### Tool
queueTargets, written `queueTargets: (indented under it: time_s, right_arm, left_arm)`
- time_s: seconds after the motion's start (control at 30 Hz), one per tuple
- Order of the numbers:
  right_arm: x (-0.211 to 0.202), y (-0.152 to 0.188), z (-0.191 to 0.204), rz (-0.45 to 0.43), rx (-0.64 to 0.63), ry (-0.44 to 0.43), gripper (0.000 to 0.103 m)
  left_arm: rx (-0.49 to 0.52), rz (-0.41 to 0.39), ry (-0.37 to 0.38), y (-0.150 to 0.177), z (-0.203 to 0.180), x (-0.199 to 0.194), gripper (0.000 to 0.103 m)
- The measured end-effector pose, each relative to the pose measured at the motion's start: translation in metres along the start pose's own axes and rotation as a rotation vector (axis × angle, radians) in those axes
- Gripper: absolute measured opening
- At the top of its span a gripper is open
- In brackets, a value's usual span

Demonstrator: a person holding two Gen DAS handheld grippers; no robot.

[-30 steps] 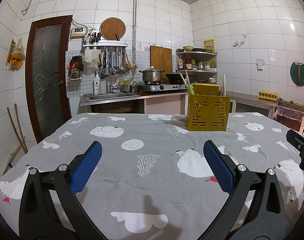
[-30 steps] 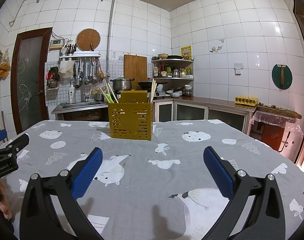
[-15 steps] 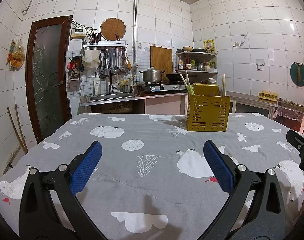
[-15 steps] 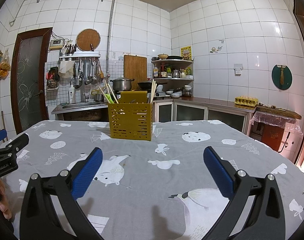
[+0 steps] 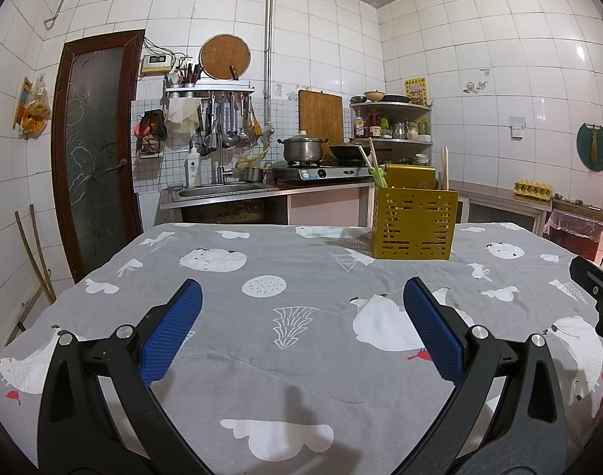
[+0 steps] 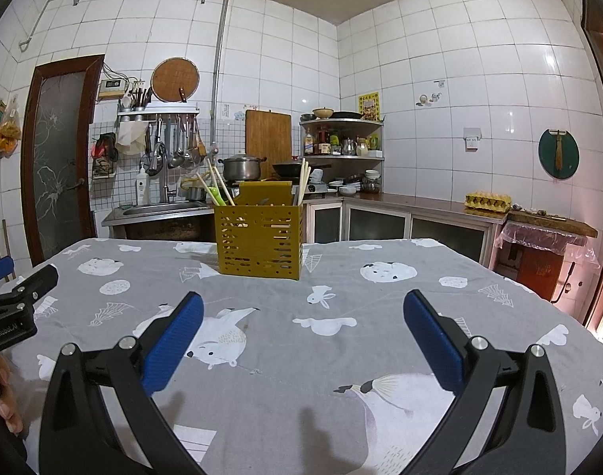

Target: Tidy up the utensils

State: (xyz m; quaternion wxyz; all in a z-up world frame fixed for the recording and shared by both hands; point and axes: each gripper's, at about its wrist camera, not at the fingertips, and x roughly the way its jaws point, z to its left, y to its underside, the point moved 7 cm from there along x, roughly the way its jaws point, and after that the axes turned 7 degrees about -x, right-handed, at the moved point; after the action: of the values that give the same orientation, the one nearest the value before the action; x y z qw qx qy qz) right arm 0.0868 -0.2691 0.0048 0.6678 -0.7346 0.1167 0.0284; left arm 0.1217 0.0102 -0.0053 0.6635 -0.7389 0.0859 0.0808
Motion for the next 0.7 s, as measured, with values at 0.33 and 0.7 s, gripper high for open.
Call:
queueTargets:
  time_s: [0.33, 0.7]
  right_arm:
    - [-0.0007, 0.0005, 0.0009, 0.0, 0.0, 0.0, 0.099]
    - [-0.0008, 0.0006, 0.0009, -0.001, -0.001, 0.0, 0.099]
  left_arm:
    - [0.001, -0.001, 0.0, 0.0004, -0.0004, -0.0004, 0.098]
    - [0.0, -0.004, -0.003, -0.001, -0.0002, -0.0006, 0.098]
